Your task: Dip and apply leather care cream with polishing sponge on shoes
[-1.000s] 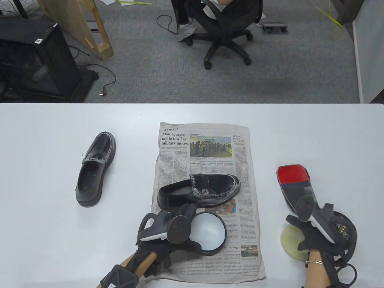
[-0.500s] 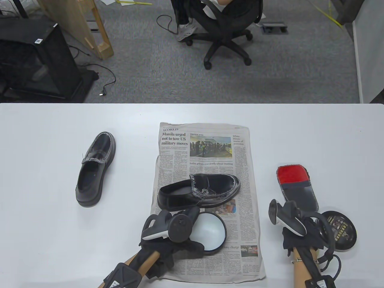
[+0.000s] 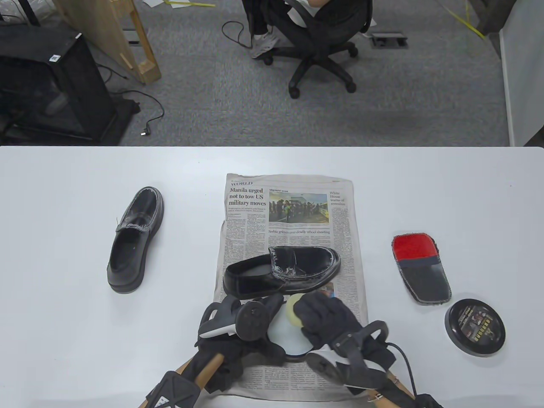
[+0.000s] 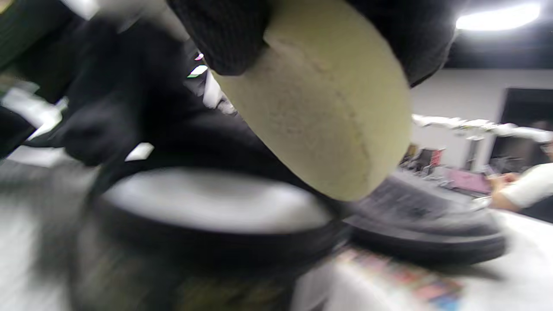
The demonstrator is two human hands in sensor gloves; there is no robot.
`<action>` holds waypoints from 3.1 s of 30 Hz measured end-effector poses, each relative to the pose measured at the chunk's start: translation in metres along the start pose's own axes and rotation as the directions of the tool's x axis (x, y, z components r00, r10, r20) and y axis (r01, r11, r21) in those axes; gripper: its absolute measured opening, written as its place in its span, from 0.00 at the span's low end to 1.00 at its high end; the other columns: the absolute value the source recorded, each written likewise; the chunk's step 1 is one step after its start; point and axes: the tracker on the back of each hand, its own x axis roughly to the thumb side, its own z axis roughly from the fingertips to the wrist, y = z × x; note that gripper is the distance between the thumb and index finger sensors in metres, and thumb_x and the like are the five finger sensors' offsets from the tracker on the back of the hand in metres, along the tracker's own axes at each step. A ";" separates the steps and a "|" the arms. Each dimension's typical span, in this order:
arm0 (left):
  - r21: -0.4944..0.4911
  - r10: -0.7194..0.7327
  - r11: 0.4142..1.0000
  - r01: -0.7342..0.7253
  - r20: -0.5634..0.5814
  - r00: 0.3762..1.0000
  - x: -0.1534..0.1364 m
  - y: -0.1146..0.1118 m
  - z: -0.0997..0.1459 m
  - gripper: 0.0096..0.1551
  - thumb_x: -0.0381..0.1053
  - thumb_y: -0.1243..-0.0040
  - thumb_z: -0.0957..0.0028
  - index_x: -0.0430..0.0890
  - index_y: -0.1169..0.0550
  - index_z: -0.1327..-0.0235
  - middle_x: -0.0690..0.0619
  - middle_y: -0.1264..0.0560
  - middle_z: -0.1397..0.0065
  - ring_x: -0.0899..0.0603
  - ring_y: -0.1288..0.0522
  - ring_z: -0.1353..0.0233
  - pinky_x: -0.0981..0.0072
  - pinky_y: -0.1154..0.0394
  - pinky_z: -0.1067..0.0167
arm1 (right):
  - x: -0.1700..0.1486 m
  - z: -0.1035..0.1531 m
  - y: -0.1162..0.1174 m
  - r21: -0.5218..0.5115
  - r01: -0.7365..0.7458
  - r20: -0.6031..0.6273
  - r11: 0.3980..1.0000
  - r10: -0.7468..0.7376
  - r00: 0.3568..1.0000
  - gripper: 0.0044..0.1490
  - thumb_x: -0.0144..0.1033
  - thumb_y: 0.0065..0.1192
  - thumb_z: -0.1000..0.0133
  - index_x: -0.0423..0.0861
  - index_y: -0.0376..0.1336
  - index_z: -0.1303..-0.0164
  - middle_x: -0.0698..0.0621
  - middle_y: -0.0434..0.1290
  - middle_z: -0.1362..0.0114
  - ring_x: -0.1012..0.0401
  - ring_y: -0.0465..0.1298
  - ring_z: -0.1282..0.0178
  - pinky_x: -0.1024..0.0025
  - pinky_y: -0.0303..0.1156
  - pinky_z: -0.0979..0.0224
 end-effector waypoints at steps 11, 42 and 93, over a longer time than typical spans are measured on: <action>0.000 -0.073 0.997 0.073 -0.013 0.997 0.005 0.003 -0.001 0.71 0.71 0.41 0.58 0.35 0.54 0.13 0.32 0.44 0.11 0.27 0.43 0.17 0.27 0.39 0.29 | 0.001 -0.017 0.031 0.372 0.256 0.036 0.892 -0.289 0.957 0.28 0.42 0.47 0.34 0.51 0.55 0.23 0.51 0.66 0.21 0.52 0.66 0.19 0.52 0.65 0.21; 0.028 -0.366 0.905 0.425 -0.458 0.810 -0.037 0.069 -0.041 0.69 0.75 0.39 0.59 0.43 0.49 0.10 0.35 0.41 0.09 0.27 0.38 0.16 0.29 0.34 0.27 | -0.108 -0.064 0.062 0.161 0.163 -0.355 0.974 -0.097 0.930 0.21 0.39 0.49 0.34 0.59 0.56 0.30 0.57 0.59 0.16 0.49 0.58 0.13 0.43 0.59 0.17; 0.111 -0.296 0.919 0.378 -0.437 0.849 -0.051 0.063 -0.042 0.57 0.70 0.33 0.69 0.58 0.36 0.20 0.57 0.28 0.18 0.45 0.26 0.24 0.51 0.25 0.29 | -0.109 -0.096 0.069 0.173 0.098 -0.428 0.980 -0.015 0.904 0.22 0.36 0.50 0.35 0.57 0.55 0.31 0.54 0.62 0.18 0.50 0.67 0.18 0.54 0.70 0.23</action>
